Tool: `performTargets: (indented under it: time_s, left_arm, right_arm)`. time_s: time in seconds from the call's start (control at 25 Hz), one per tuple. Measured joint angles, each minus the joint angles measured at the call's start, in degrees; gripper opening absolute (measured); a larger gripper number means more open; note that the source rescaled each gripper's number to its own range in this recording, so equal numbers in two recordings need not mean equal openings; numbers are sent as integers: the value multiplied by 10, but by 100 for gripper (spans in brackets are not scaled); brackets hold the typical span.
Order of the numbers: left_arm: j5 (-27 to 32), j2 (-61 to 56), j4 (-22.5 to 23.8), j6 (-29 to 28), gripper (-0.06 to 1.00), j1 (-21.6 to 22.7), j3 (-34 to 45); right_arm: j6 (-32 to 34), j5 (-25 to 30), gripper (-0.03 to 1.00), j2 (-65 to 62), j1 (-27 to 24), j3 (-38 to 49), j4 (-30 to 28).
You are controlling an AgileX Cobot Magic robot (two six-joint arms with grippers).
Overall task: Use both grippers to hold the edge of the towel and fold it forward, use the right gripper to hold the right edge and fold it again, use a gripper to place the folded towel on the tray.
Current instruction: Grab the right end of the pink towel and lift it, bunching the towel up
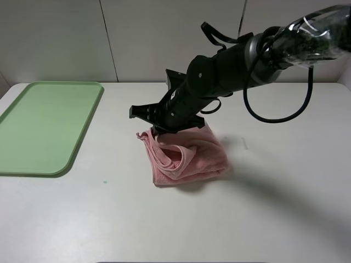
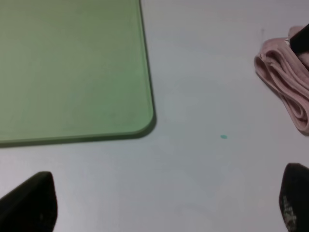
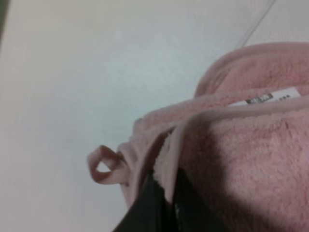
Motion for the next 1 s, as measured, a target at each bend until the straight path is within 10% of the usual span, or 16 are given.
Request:
performTargets:
  time_s: [0.36,0.44,0.64,1.0]
  left_arm:
    - [0,0,0,0,92,0,0]
    - [0,0,0,0,92,0,0]
    - [0,0,0,0,92,0,0]
    - [0,0,0,0,92,0,0]
  right_arm:
    - [0,-15,3,2,4,0,-4]
    - [0,-17,16,2,6,0,-4]
    - [0,-28,85,2,6,0,-4]
    - [0,-29,100,-3,6,0,-4]
